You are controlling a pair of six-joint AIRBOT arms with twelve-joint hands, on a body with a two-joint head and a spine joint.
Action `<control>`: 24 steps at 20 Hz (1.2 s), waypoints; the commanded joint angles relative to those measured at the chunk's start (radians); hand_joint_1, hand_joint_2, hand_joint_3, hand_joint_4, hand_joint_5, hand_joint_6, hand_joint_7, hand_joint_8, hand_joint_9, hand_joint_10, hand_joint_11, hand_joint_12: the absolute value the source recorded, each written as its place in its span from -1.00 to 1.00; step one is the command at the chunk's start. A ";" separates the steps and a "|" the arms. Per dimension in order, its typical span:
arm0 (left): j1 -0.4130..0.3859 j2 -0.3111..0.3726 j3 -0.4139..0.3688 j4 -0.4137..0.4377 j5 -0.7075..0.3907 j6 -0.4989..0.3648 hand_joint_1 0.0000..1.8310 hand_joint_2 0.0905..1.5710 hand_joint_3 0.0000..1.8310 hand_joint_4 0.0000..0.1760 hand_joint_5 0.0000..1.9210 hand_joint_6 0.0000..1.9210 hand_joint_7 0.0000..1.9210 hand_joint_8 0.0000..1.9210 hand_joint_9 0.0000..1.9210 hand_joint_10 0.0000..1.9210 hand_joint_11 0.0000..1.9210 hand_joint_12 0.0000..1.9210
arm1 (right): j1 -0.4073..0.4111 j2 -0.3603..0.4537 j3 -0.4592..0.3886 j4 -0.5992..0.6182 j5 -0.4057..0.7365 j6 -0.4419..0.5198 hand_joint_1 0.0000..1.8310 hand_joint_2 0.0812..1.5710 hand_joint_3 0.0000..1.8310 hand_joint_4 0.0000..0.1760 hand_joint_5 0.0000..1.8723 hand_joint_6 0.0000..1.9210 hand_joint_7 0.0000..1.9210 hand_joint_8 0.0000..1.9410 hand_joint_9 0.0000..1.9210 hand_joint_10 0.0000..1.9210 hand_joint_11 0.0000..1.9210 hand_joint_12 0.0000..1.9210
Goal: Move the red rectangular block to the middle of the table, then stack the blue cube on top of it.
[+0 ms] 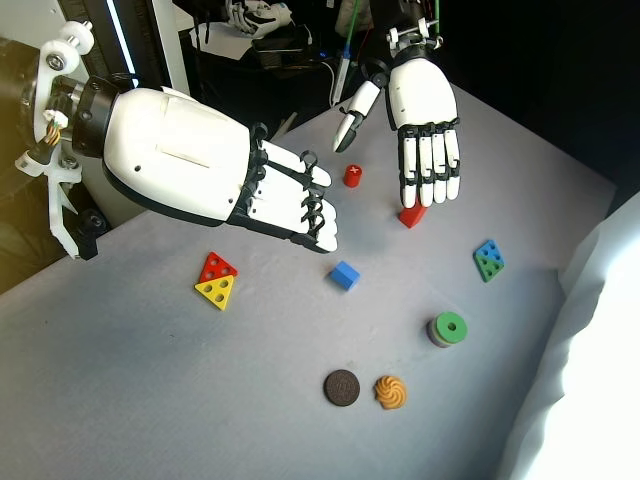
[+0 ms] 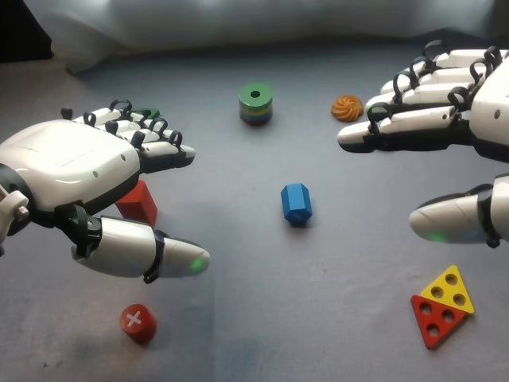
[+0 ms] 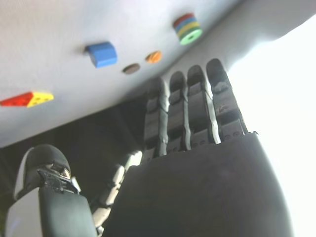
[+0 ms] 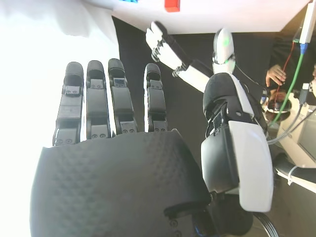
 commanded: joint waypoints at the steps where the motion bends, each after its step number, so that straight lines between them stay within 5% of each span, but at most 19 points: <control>1: 0.000 -0.003 0.005 0.012 -0.121 -0.003 -0.66 0.03 -1.00 -1.00 -0.64 -0.99 -0.72 -1.00 -0.82 -0.99 -1.00 -0.51 | 0.010 0.013 -0.004 0.019 0.080 0.007 -0.87 0.54 -1.00 -1.00 -0.83 -1.00 -0.84 -1.00 -0.87 -1.00 -1.00 -0.67; 14: 0.048 -0.131 0.130 0.006 -0.149 -0.018 -0.57 0.28 -0.98 -1.00 -0.51 -0.98 -0.69 -1.00 -0.83 -1.00 -1.00 -0.53 | -0.011 0.016 0.005 0.041 0.141 -0.025 -0.74 0.51 -1.00 -1.00 -0.81 -1.00 -0.84 -1.00 -0.86 -1.00 -1.00 -0.67; 17: 0.063 -0.149 0.163 0.013 -0.165 -0.040 -0.60 0.33 -0.99 -0.88 -0.45 -0.98 -0.65 -1.00 -0.81 -1.00 -1.00 -0.50 | -0.080 0.005 0.015 0.250 0.186 -0.207 -0.75 0.51 -1.00 -1.00 -0.80 -1.00 -0.83 -1.00 -0.86 -1.00 -1.00 -0.63; 19: 0.071 -0.151 0.178 0.013 -0.175 -0.047 -0.59 0.34 -1.00 -0.76 -0.42 -0.98 -0.64 -0.99 -0.81 -1.00 -1.00 -0.49 | -0.136 -0.020 0.051 0.307 0.228 -0.214 -0.74 0.51 -1.00 -1.00 -0.79 -1.00 -0.82 -1.00 -0.85 -0.99 -1.00 -0.59; 24: 0.071 -0.158 0.212 0.013 -0.189 -0.054 -0.62 0.35 -1.00 -1.00 -0.44 -1.00 -0.65 -1.00 -0.80 -1.00 -1.00 -0.48 | -0.156 -0.040 0.101 0.341 0.267 -0.213 -0.73 0.51 -1.00 -1.00 -0.78 -1.00 -0.81 -1.00 -0.85 -1.00 -1.00 -0.58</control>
